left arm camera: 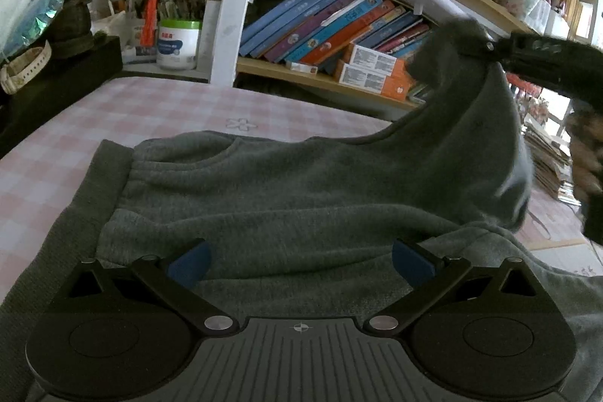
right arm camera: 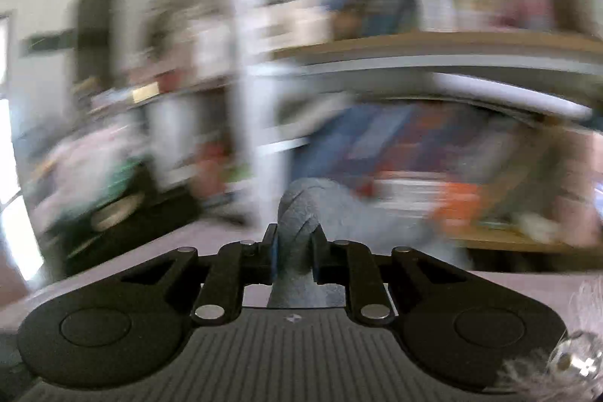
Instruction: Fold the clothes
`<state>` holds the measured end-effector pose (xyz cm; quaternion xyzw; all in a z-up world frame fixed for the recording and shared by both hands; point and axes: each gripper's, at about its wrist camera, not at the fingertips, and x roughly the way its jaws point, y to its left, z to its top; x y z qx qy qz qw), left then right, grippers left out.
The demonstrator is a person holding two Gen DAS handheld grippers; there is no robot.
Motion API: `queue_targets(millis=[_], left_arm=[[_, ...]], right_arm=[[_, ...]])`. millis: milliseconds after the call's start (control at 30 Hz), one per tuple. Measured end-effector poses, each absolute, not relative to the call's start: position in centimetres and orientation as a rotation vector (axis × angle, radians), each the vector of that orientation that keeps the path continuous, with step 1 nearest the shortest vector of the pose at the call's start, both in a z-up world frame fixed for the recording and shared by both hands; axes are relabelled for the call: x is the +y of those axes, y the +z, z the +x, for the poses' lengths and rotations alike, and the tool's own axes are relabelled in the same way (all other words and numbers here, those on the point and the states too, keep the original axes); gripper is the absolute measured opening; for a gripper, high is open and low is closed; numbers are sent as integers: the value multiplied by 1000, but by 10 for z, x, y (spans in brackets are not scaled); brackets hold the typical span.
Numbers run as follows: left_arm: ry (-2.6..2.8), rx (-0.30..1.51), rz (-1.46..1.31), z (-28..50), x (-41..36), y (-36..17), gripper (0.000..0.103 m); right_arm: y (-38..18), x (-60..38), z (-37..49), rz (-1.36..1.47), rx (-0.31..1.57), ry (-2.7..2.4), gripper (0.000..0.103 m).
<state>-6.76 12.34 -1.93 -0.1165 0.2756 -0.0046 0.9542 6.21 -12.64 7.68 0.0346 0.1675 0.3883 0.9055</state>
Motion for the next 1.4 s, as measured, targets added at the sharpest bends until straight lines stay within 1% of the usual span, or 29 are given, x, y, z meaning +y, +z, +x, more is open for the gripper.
queue_targets(millis=[33,67,100,167,233,333,500,600,733,933,967,1000,1033,1067,1100,1267,1400], left_arm=[[-9,560,-237,-68,123,-19,103],[-10,559,-238,-68,124,-19,103],[-10,559,-238,-68,124,-19,103],[-10,559,-239,-67,124,-19,103],[-9,560,-237,-67,124,-19,103],[-9,559,-238,-67,124,-19,103],[-10,560,-240,-67,125,-20,103],[-11,561,-244,-67,125,-20,103],[-14,562,-253,-67,126,-21,103],[-20,561,-270,-67,128,-21,103],[-20,561,-273,-67,129,-21,103],[-22,560,-277,-67,129,-22,103],[-23,558,-282,-67,130,-22,103],[-25,557,-287,-67,131,-22,103],[-26,556,-291,-67,131,-22,103],[-28,555,-296,-67,132,-22,103],[-28,555,-294,-67,132,-21,103]], right_arm=[[77,-119,55,63,366,867,31],[78,-112,48,54,386,932,47],[78,-105,41,45,406,997,53],[79,-96,31,38,441,1101,55],[82,-115,45,94,447,1046,56],[83,-141,69,158,483,922,60],[56,-152,112,148,638,792,66],[36,-137,130,131,726,811,67],[27,-103,128,47,754,920,67],[17,-47,115,-127,792,1071,59],[17,-42,112,-151,793,1079,49],[19,-45,110,-152,778,1066,27],[21,-49,108,-153,763,1052,17],[24,-52,106,-154,749,1038,11],[26,-56,104,-155,734,1025,9],[40,-77,94,-158,649,945,8],[66,-140,90,-144,495,728,8]])
